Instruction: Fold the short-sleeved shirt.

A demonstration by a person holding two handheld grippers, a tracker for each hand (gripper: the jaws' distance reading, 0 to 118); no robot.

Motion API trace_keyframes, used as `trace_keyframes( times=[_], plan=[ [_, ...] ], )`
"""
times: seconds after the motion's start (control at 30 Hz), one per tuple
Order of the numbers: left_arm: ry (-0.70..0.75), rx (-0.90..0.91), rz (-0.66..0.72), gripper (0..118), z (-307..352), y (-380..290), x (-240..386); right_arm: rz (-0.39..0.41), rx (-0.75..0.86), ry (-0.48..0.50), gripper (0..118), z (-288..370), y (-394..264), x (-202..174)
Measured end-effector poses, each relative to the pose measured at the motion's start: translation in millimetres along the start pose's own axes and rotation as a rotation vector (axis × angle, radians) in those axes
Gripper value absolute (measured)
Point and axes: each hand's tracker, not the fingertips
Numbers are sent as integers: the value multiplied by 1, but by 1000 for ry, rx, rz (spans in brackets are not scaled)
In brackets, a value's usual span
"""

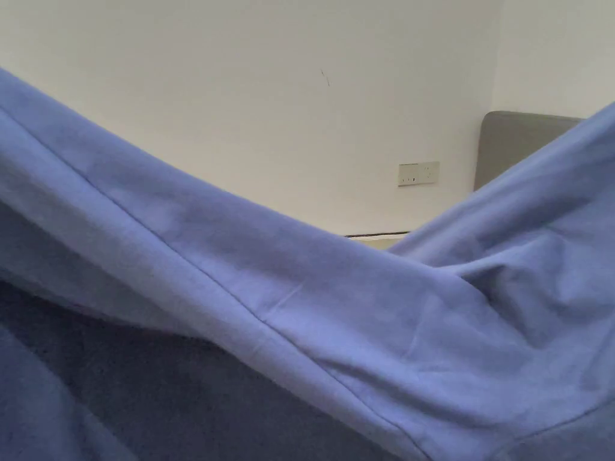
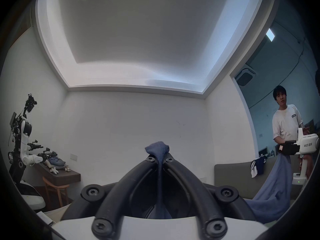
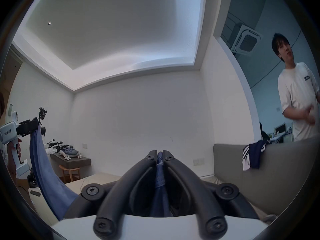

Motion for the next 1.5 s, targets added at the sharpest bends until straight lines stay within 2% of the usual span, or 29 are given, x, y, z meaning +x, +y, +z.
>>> trace_keyframes(
  times=[0.2,0.37,0.47,0.57,0.7,0.73,0.93,1.03,1.1,1.2,1.27,1.3,1.5],
  plan=[
    [-21,-107,-41,0,-59,-7,-1,29,-49,26,3,-47,1,-1],
    [-11,-208,-67,0,-131,-34,-6,68,-143,41,3,-114,-15,-4],
    [1,-251,-69,0,-178,-57,-6,81,-201,33,3,-166,-37,-8],
    [15,-296,-52,0,-224,-83,-8,63,-246,26,3,-213,-64,-8],
    [47,-365,-106,0,-280,-124,-4,40,-314,9,3,-271,-104,-5],
    [48,-370,-110,0,-293,-134,-3,11,-345,-1,3,-285,-116,-3],
    [82,-415,-72,0,-349,-200,-4,45,-400,-44,3,-354,-176,3],
    [109,-447,-66,0,-360,-243,-8,10,-487,-67,3,-374,-218,5],
    [132,-485,-59,0,-362,-272,-12,23,-493,-68,3,-385,-244,5],
    [151,-572,5,0,-351,-322,-21,-11,-581,-83,3,-390,-295,2],
    [153,-603,8,0,-344,-350,-32,-55,-678,-98,3,-385,-329,2],
    [154,-623,13,0,-335,-364,-34,-31,-672,-80,3,-381,-342,-1],
    [136,-726,81,0,-266,-419,-38,-59,-812,-47,3,-317,-421,-11]
  ],
)
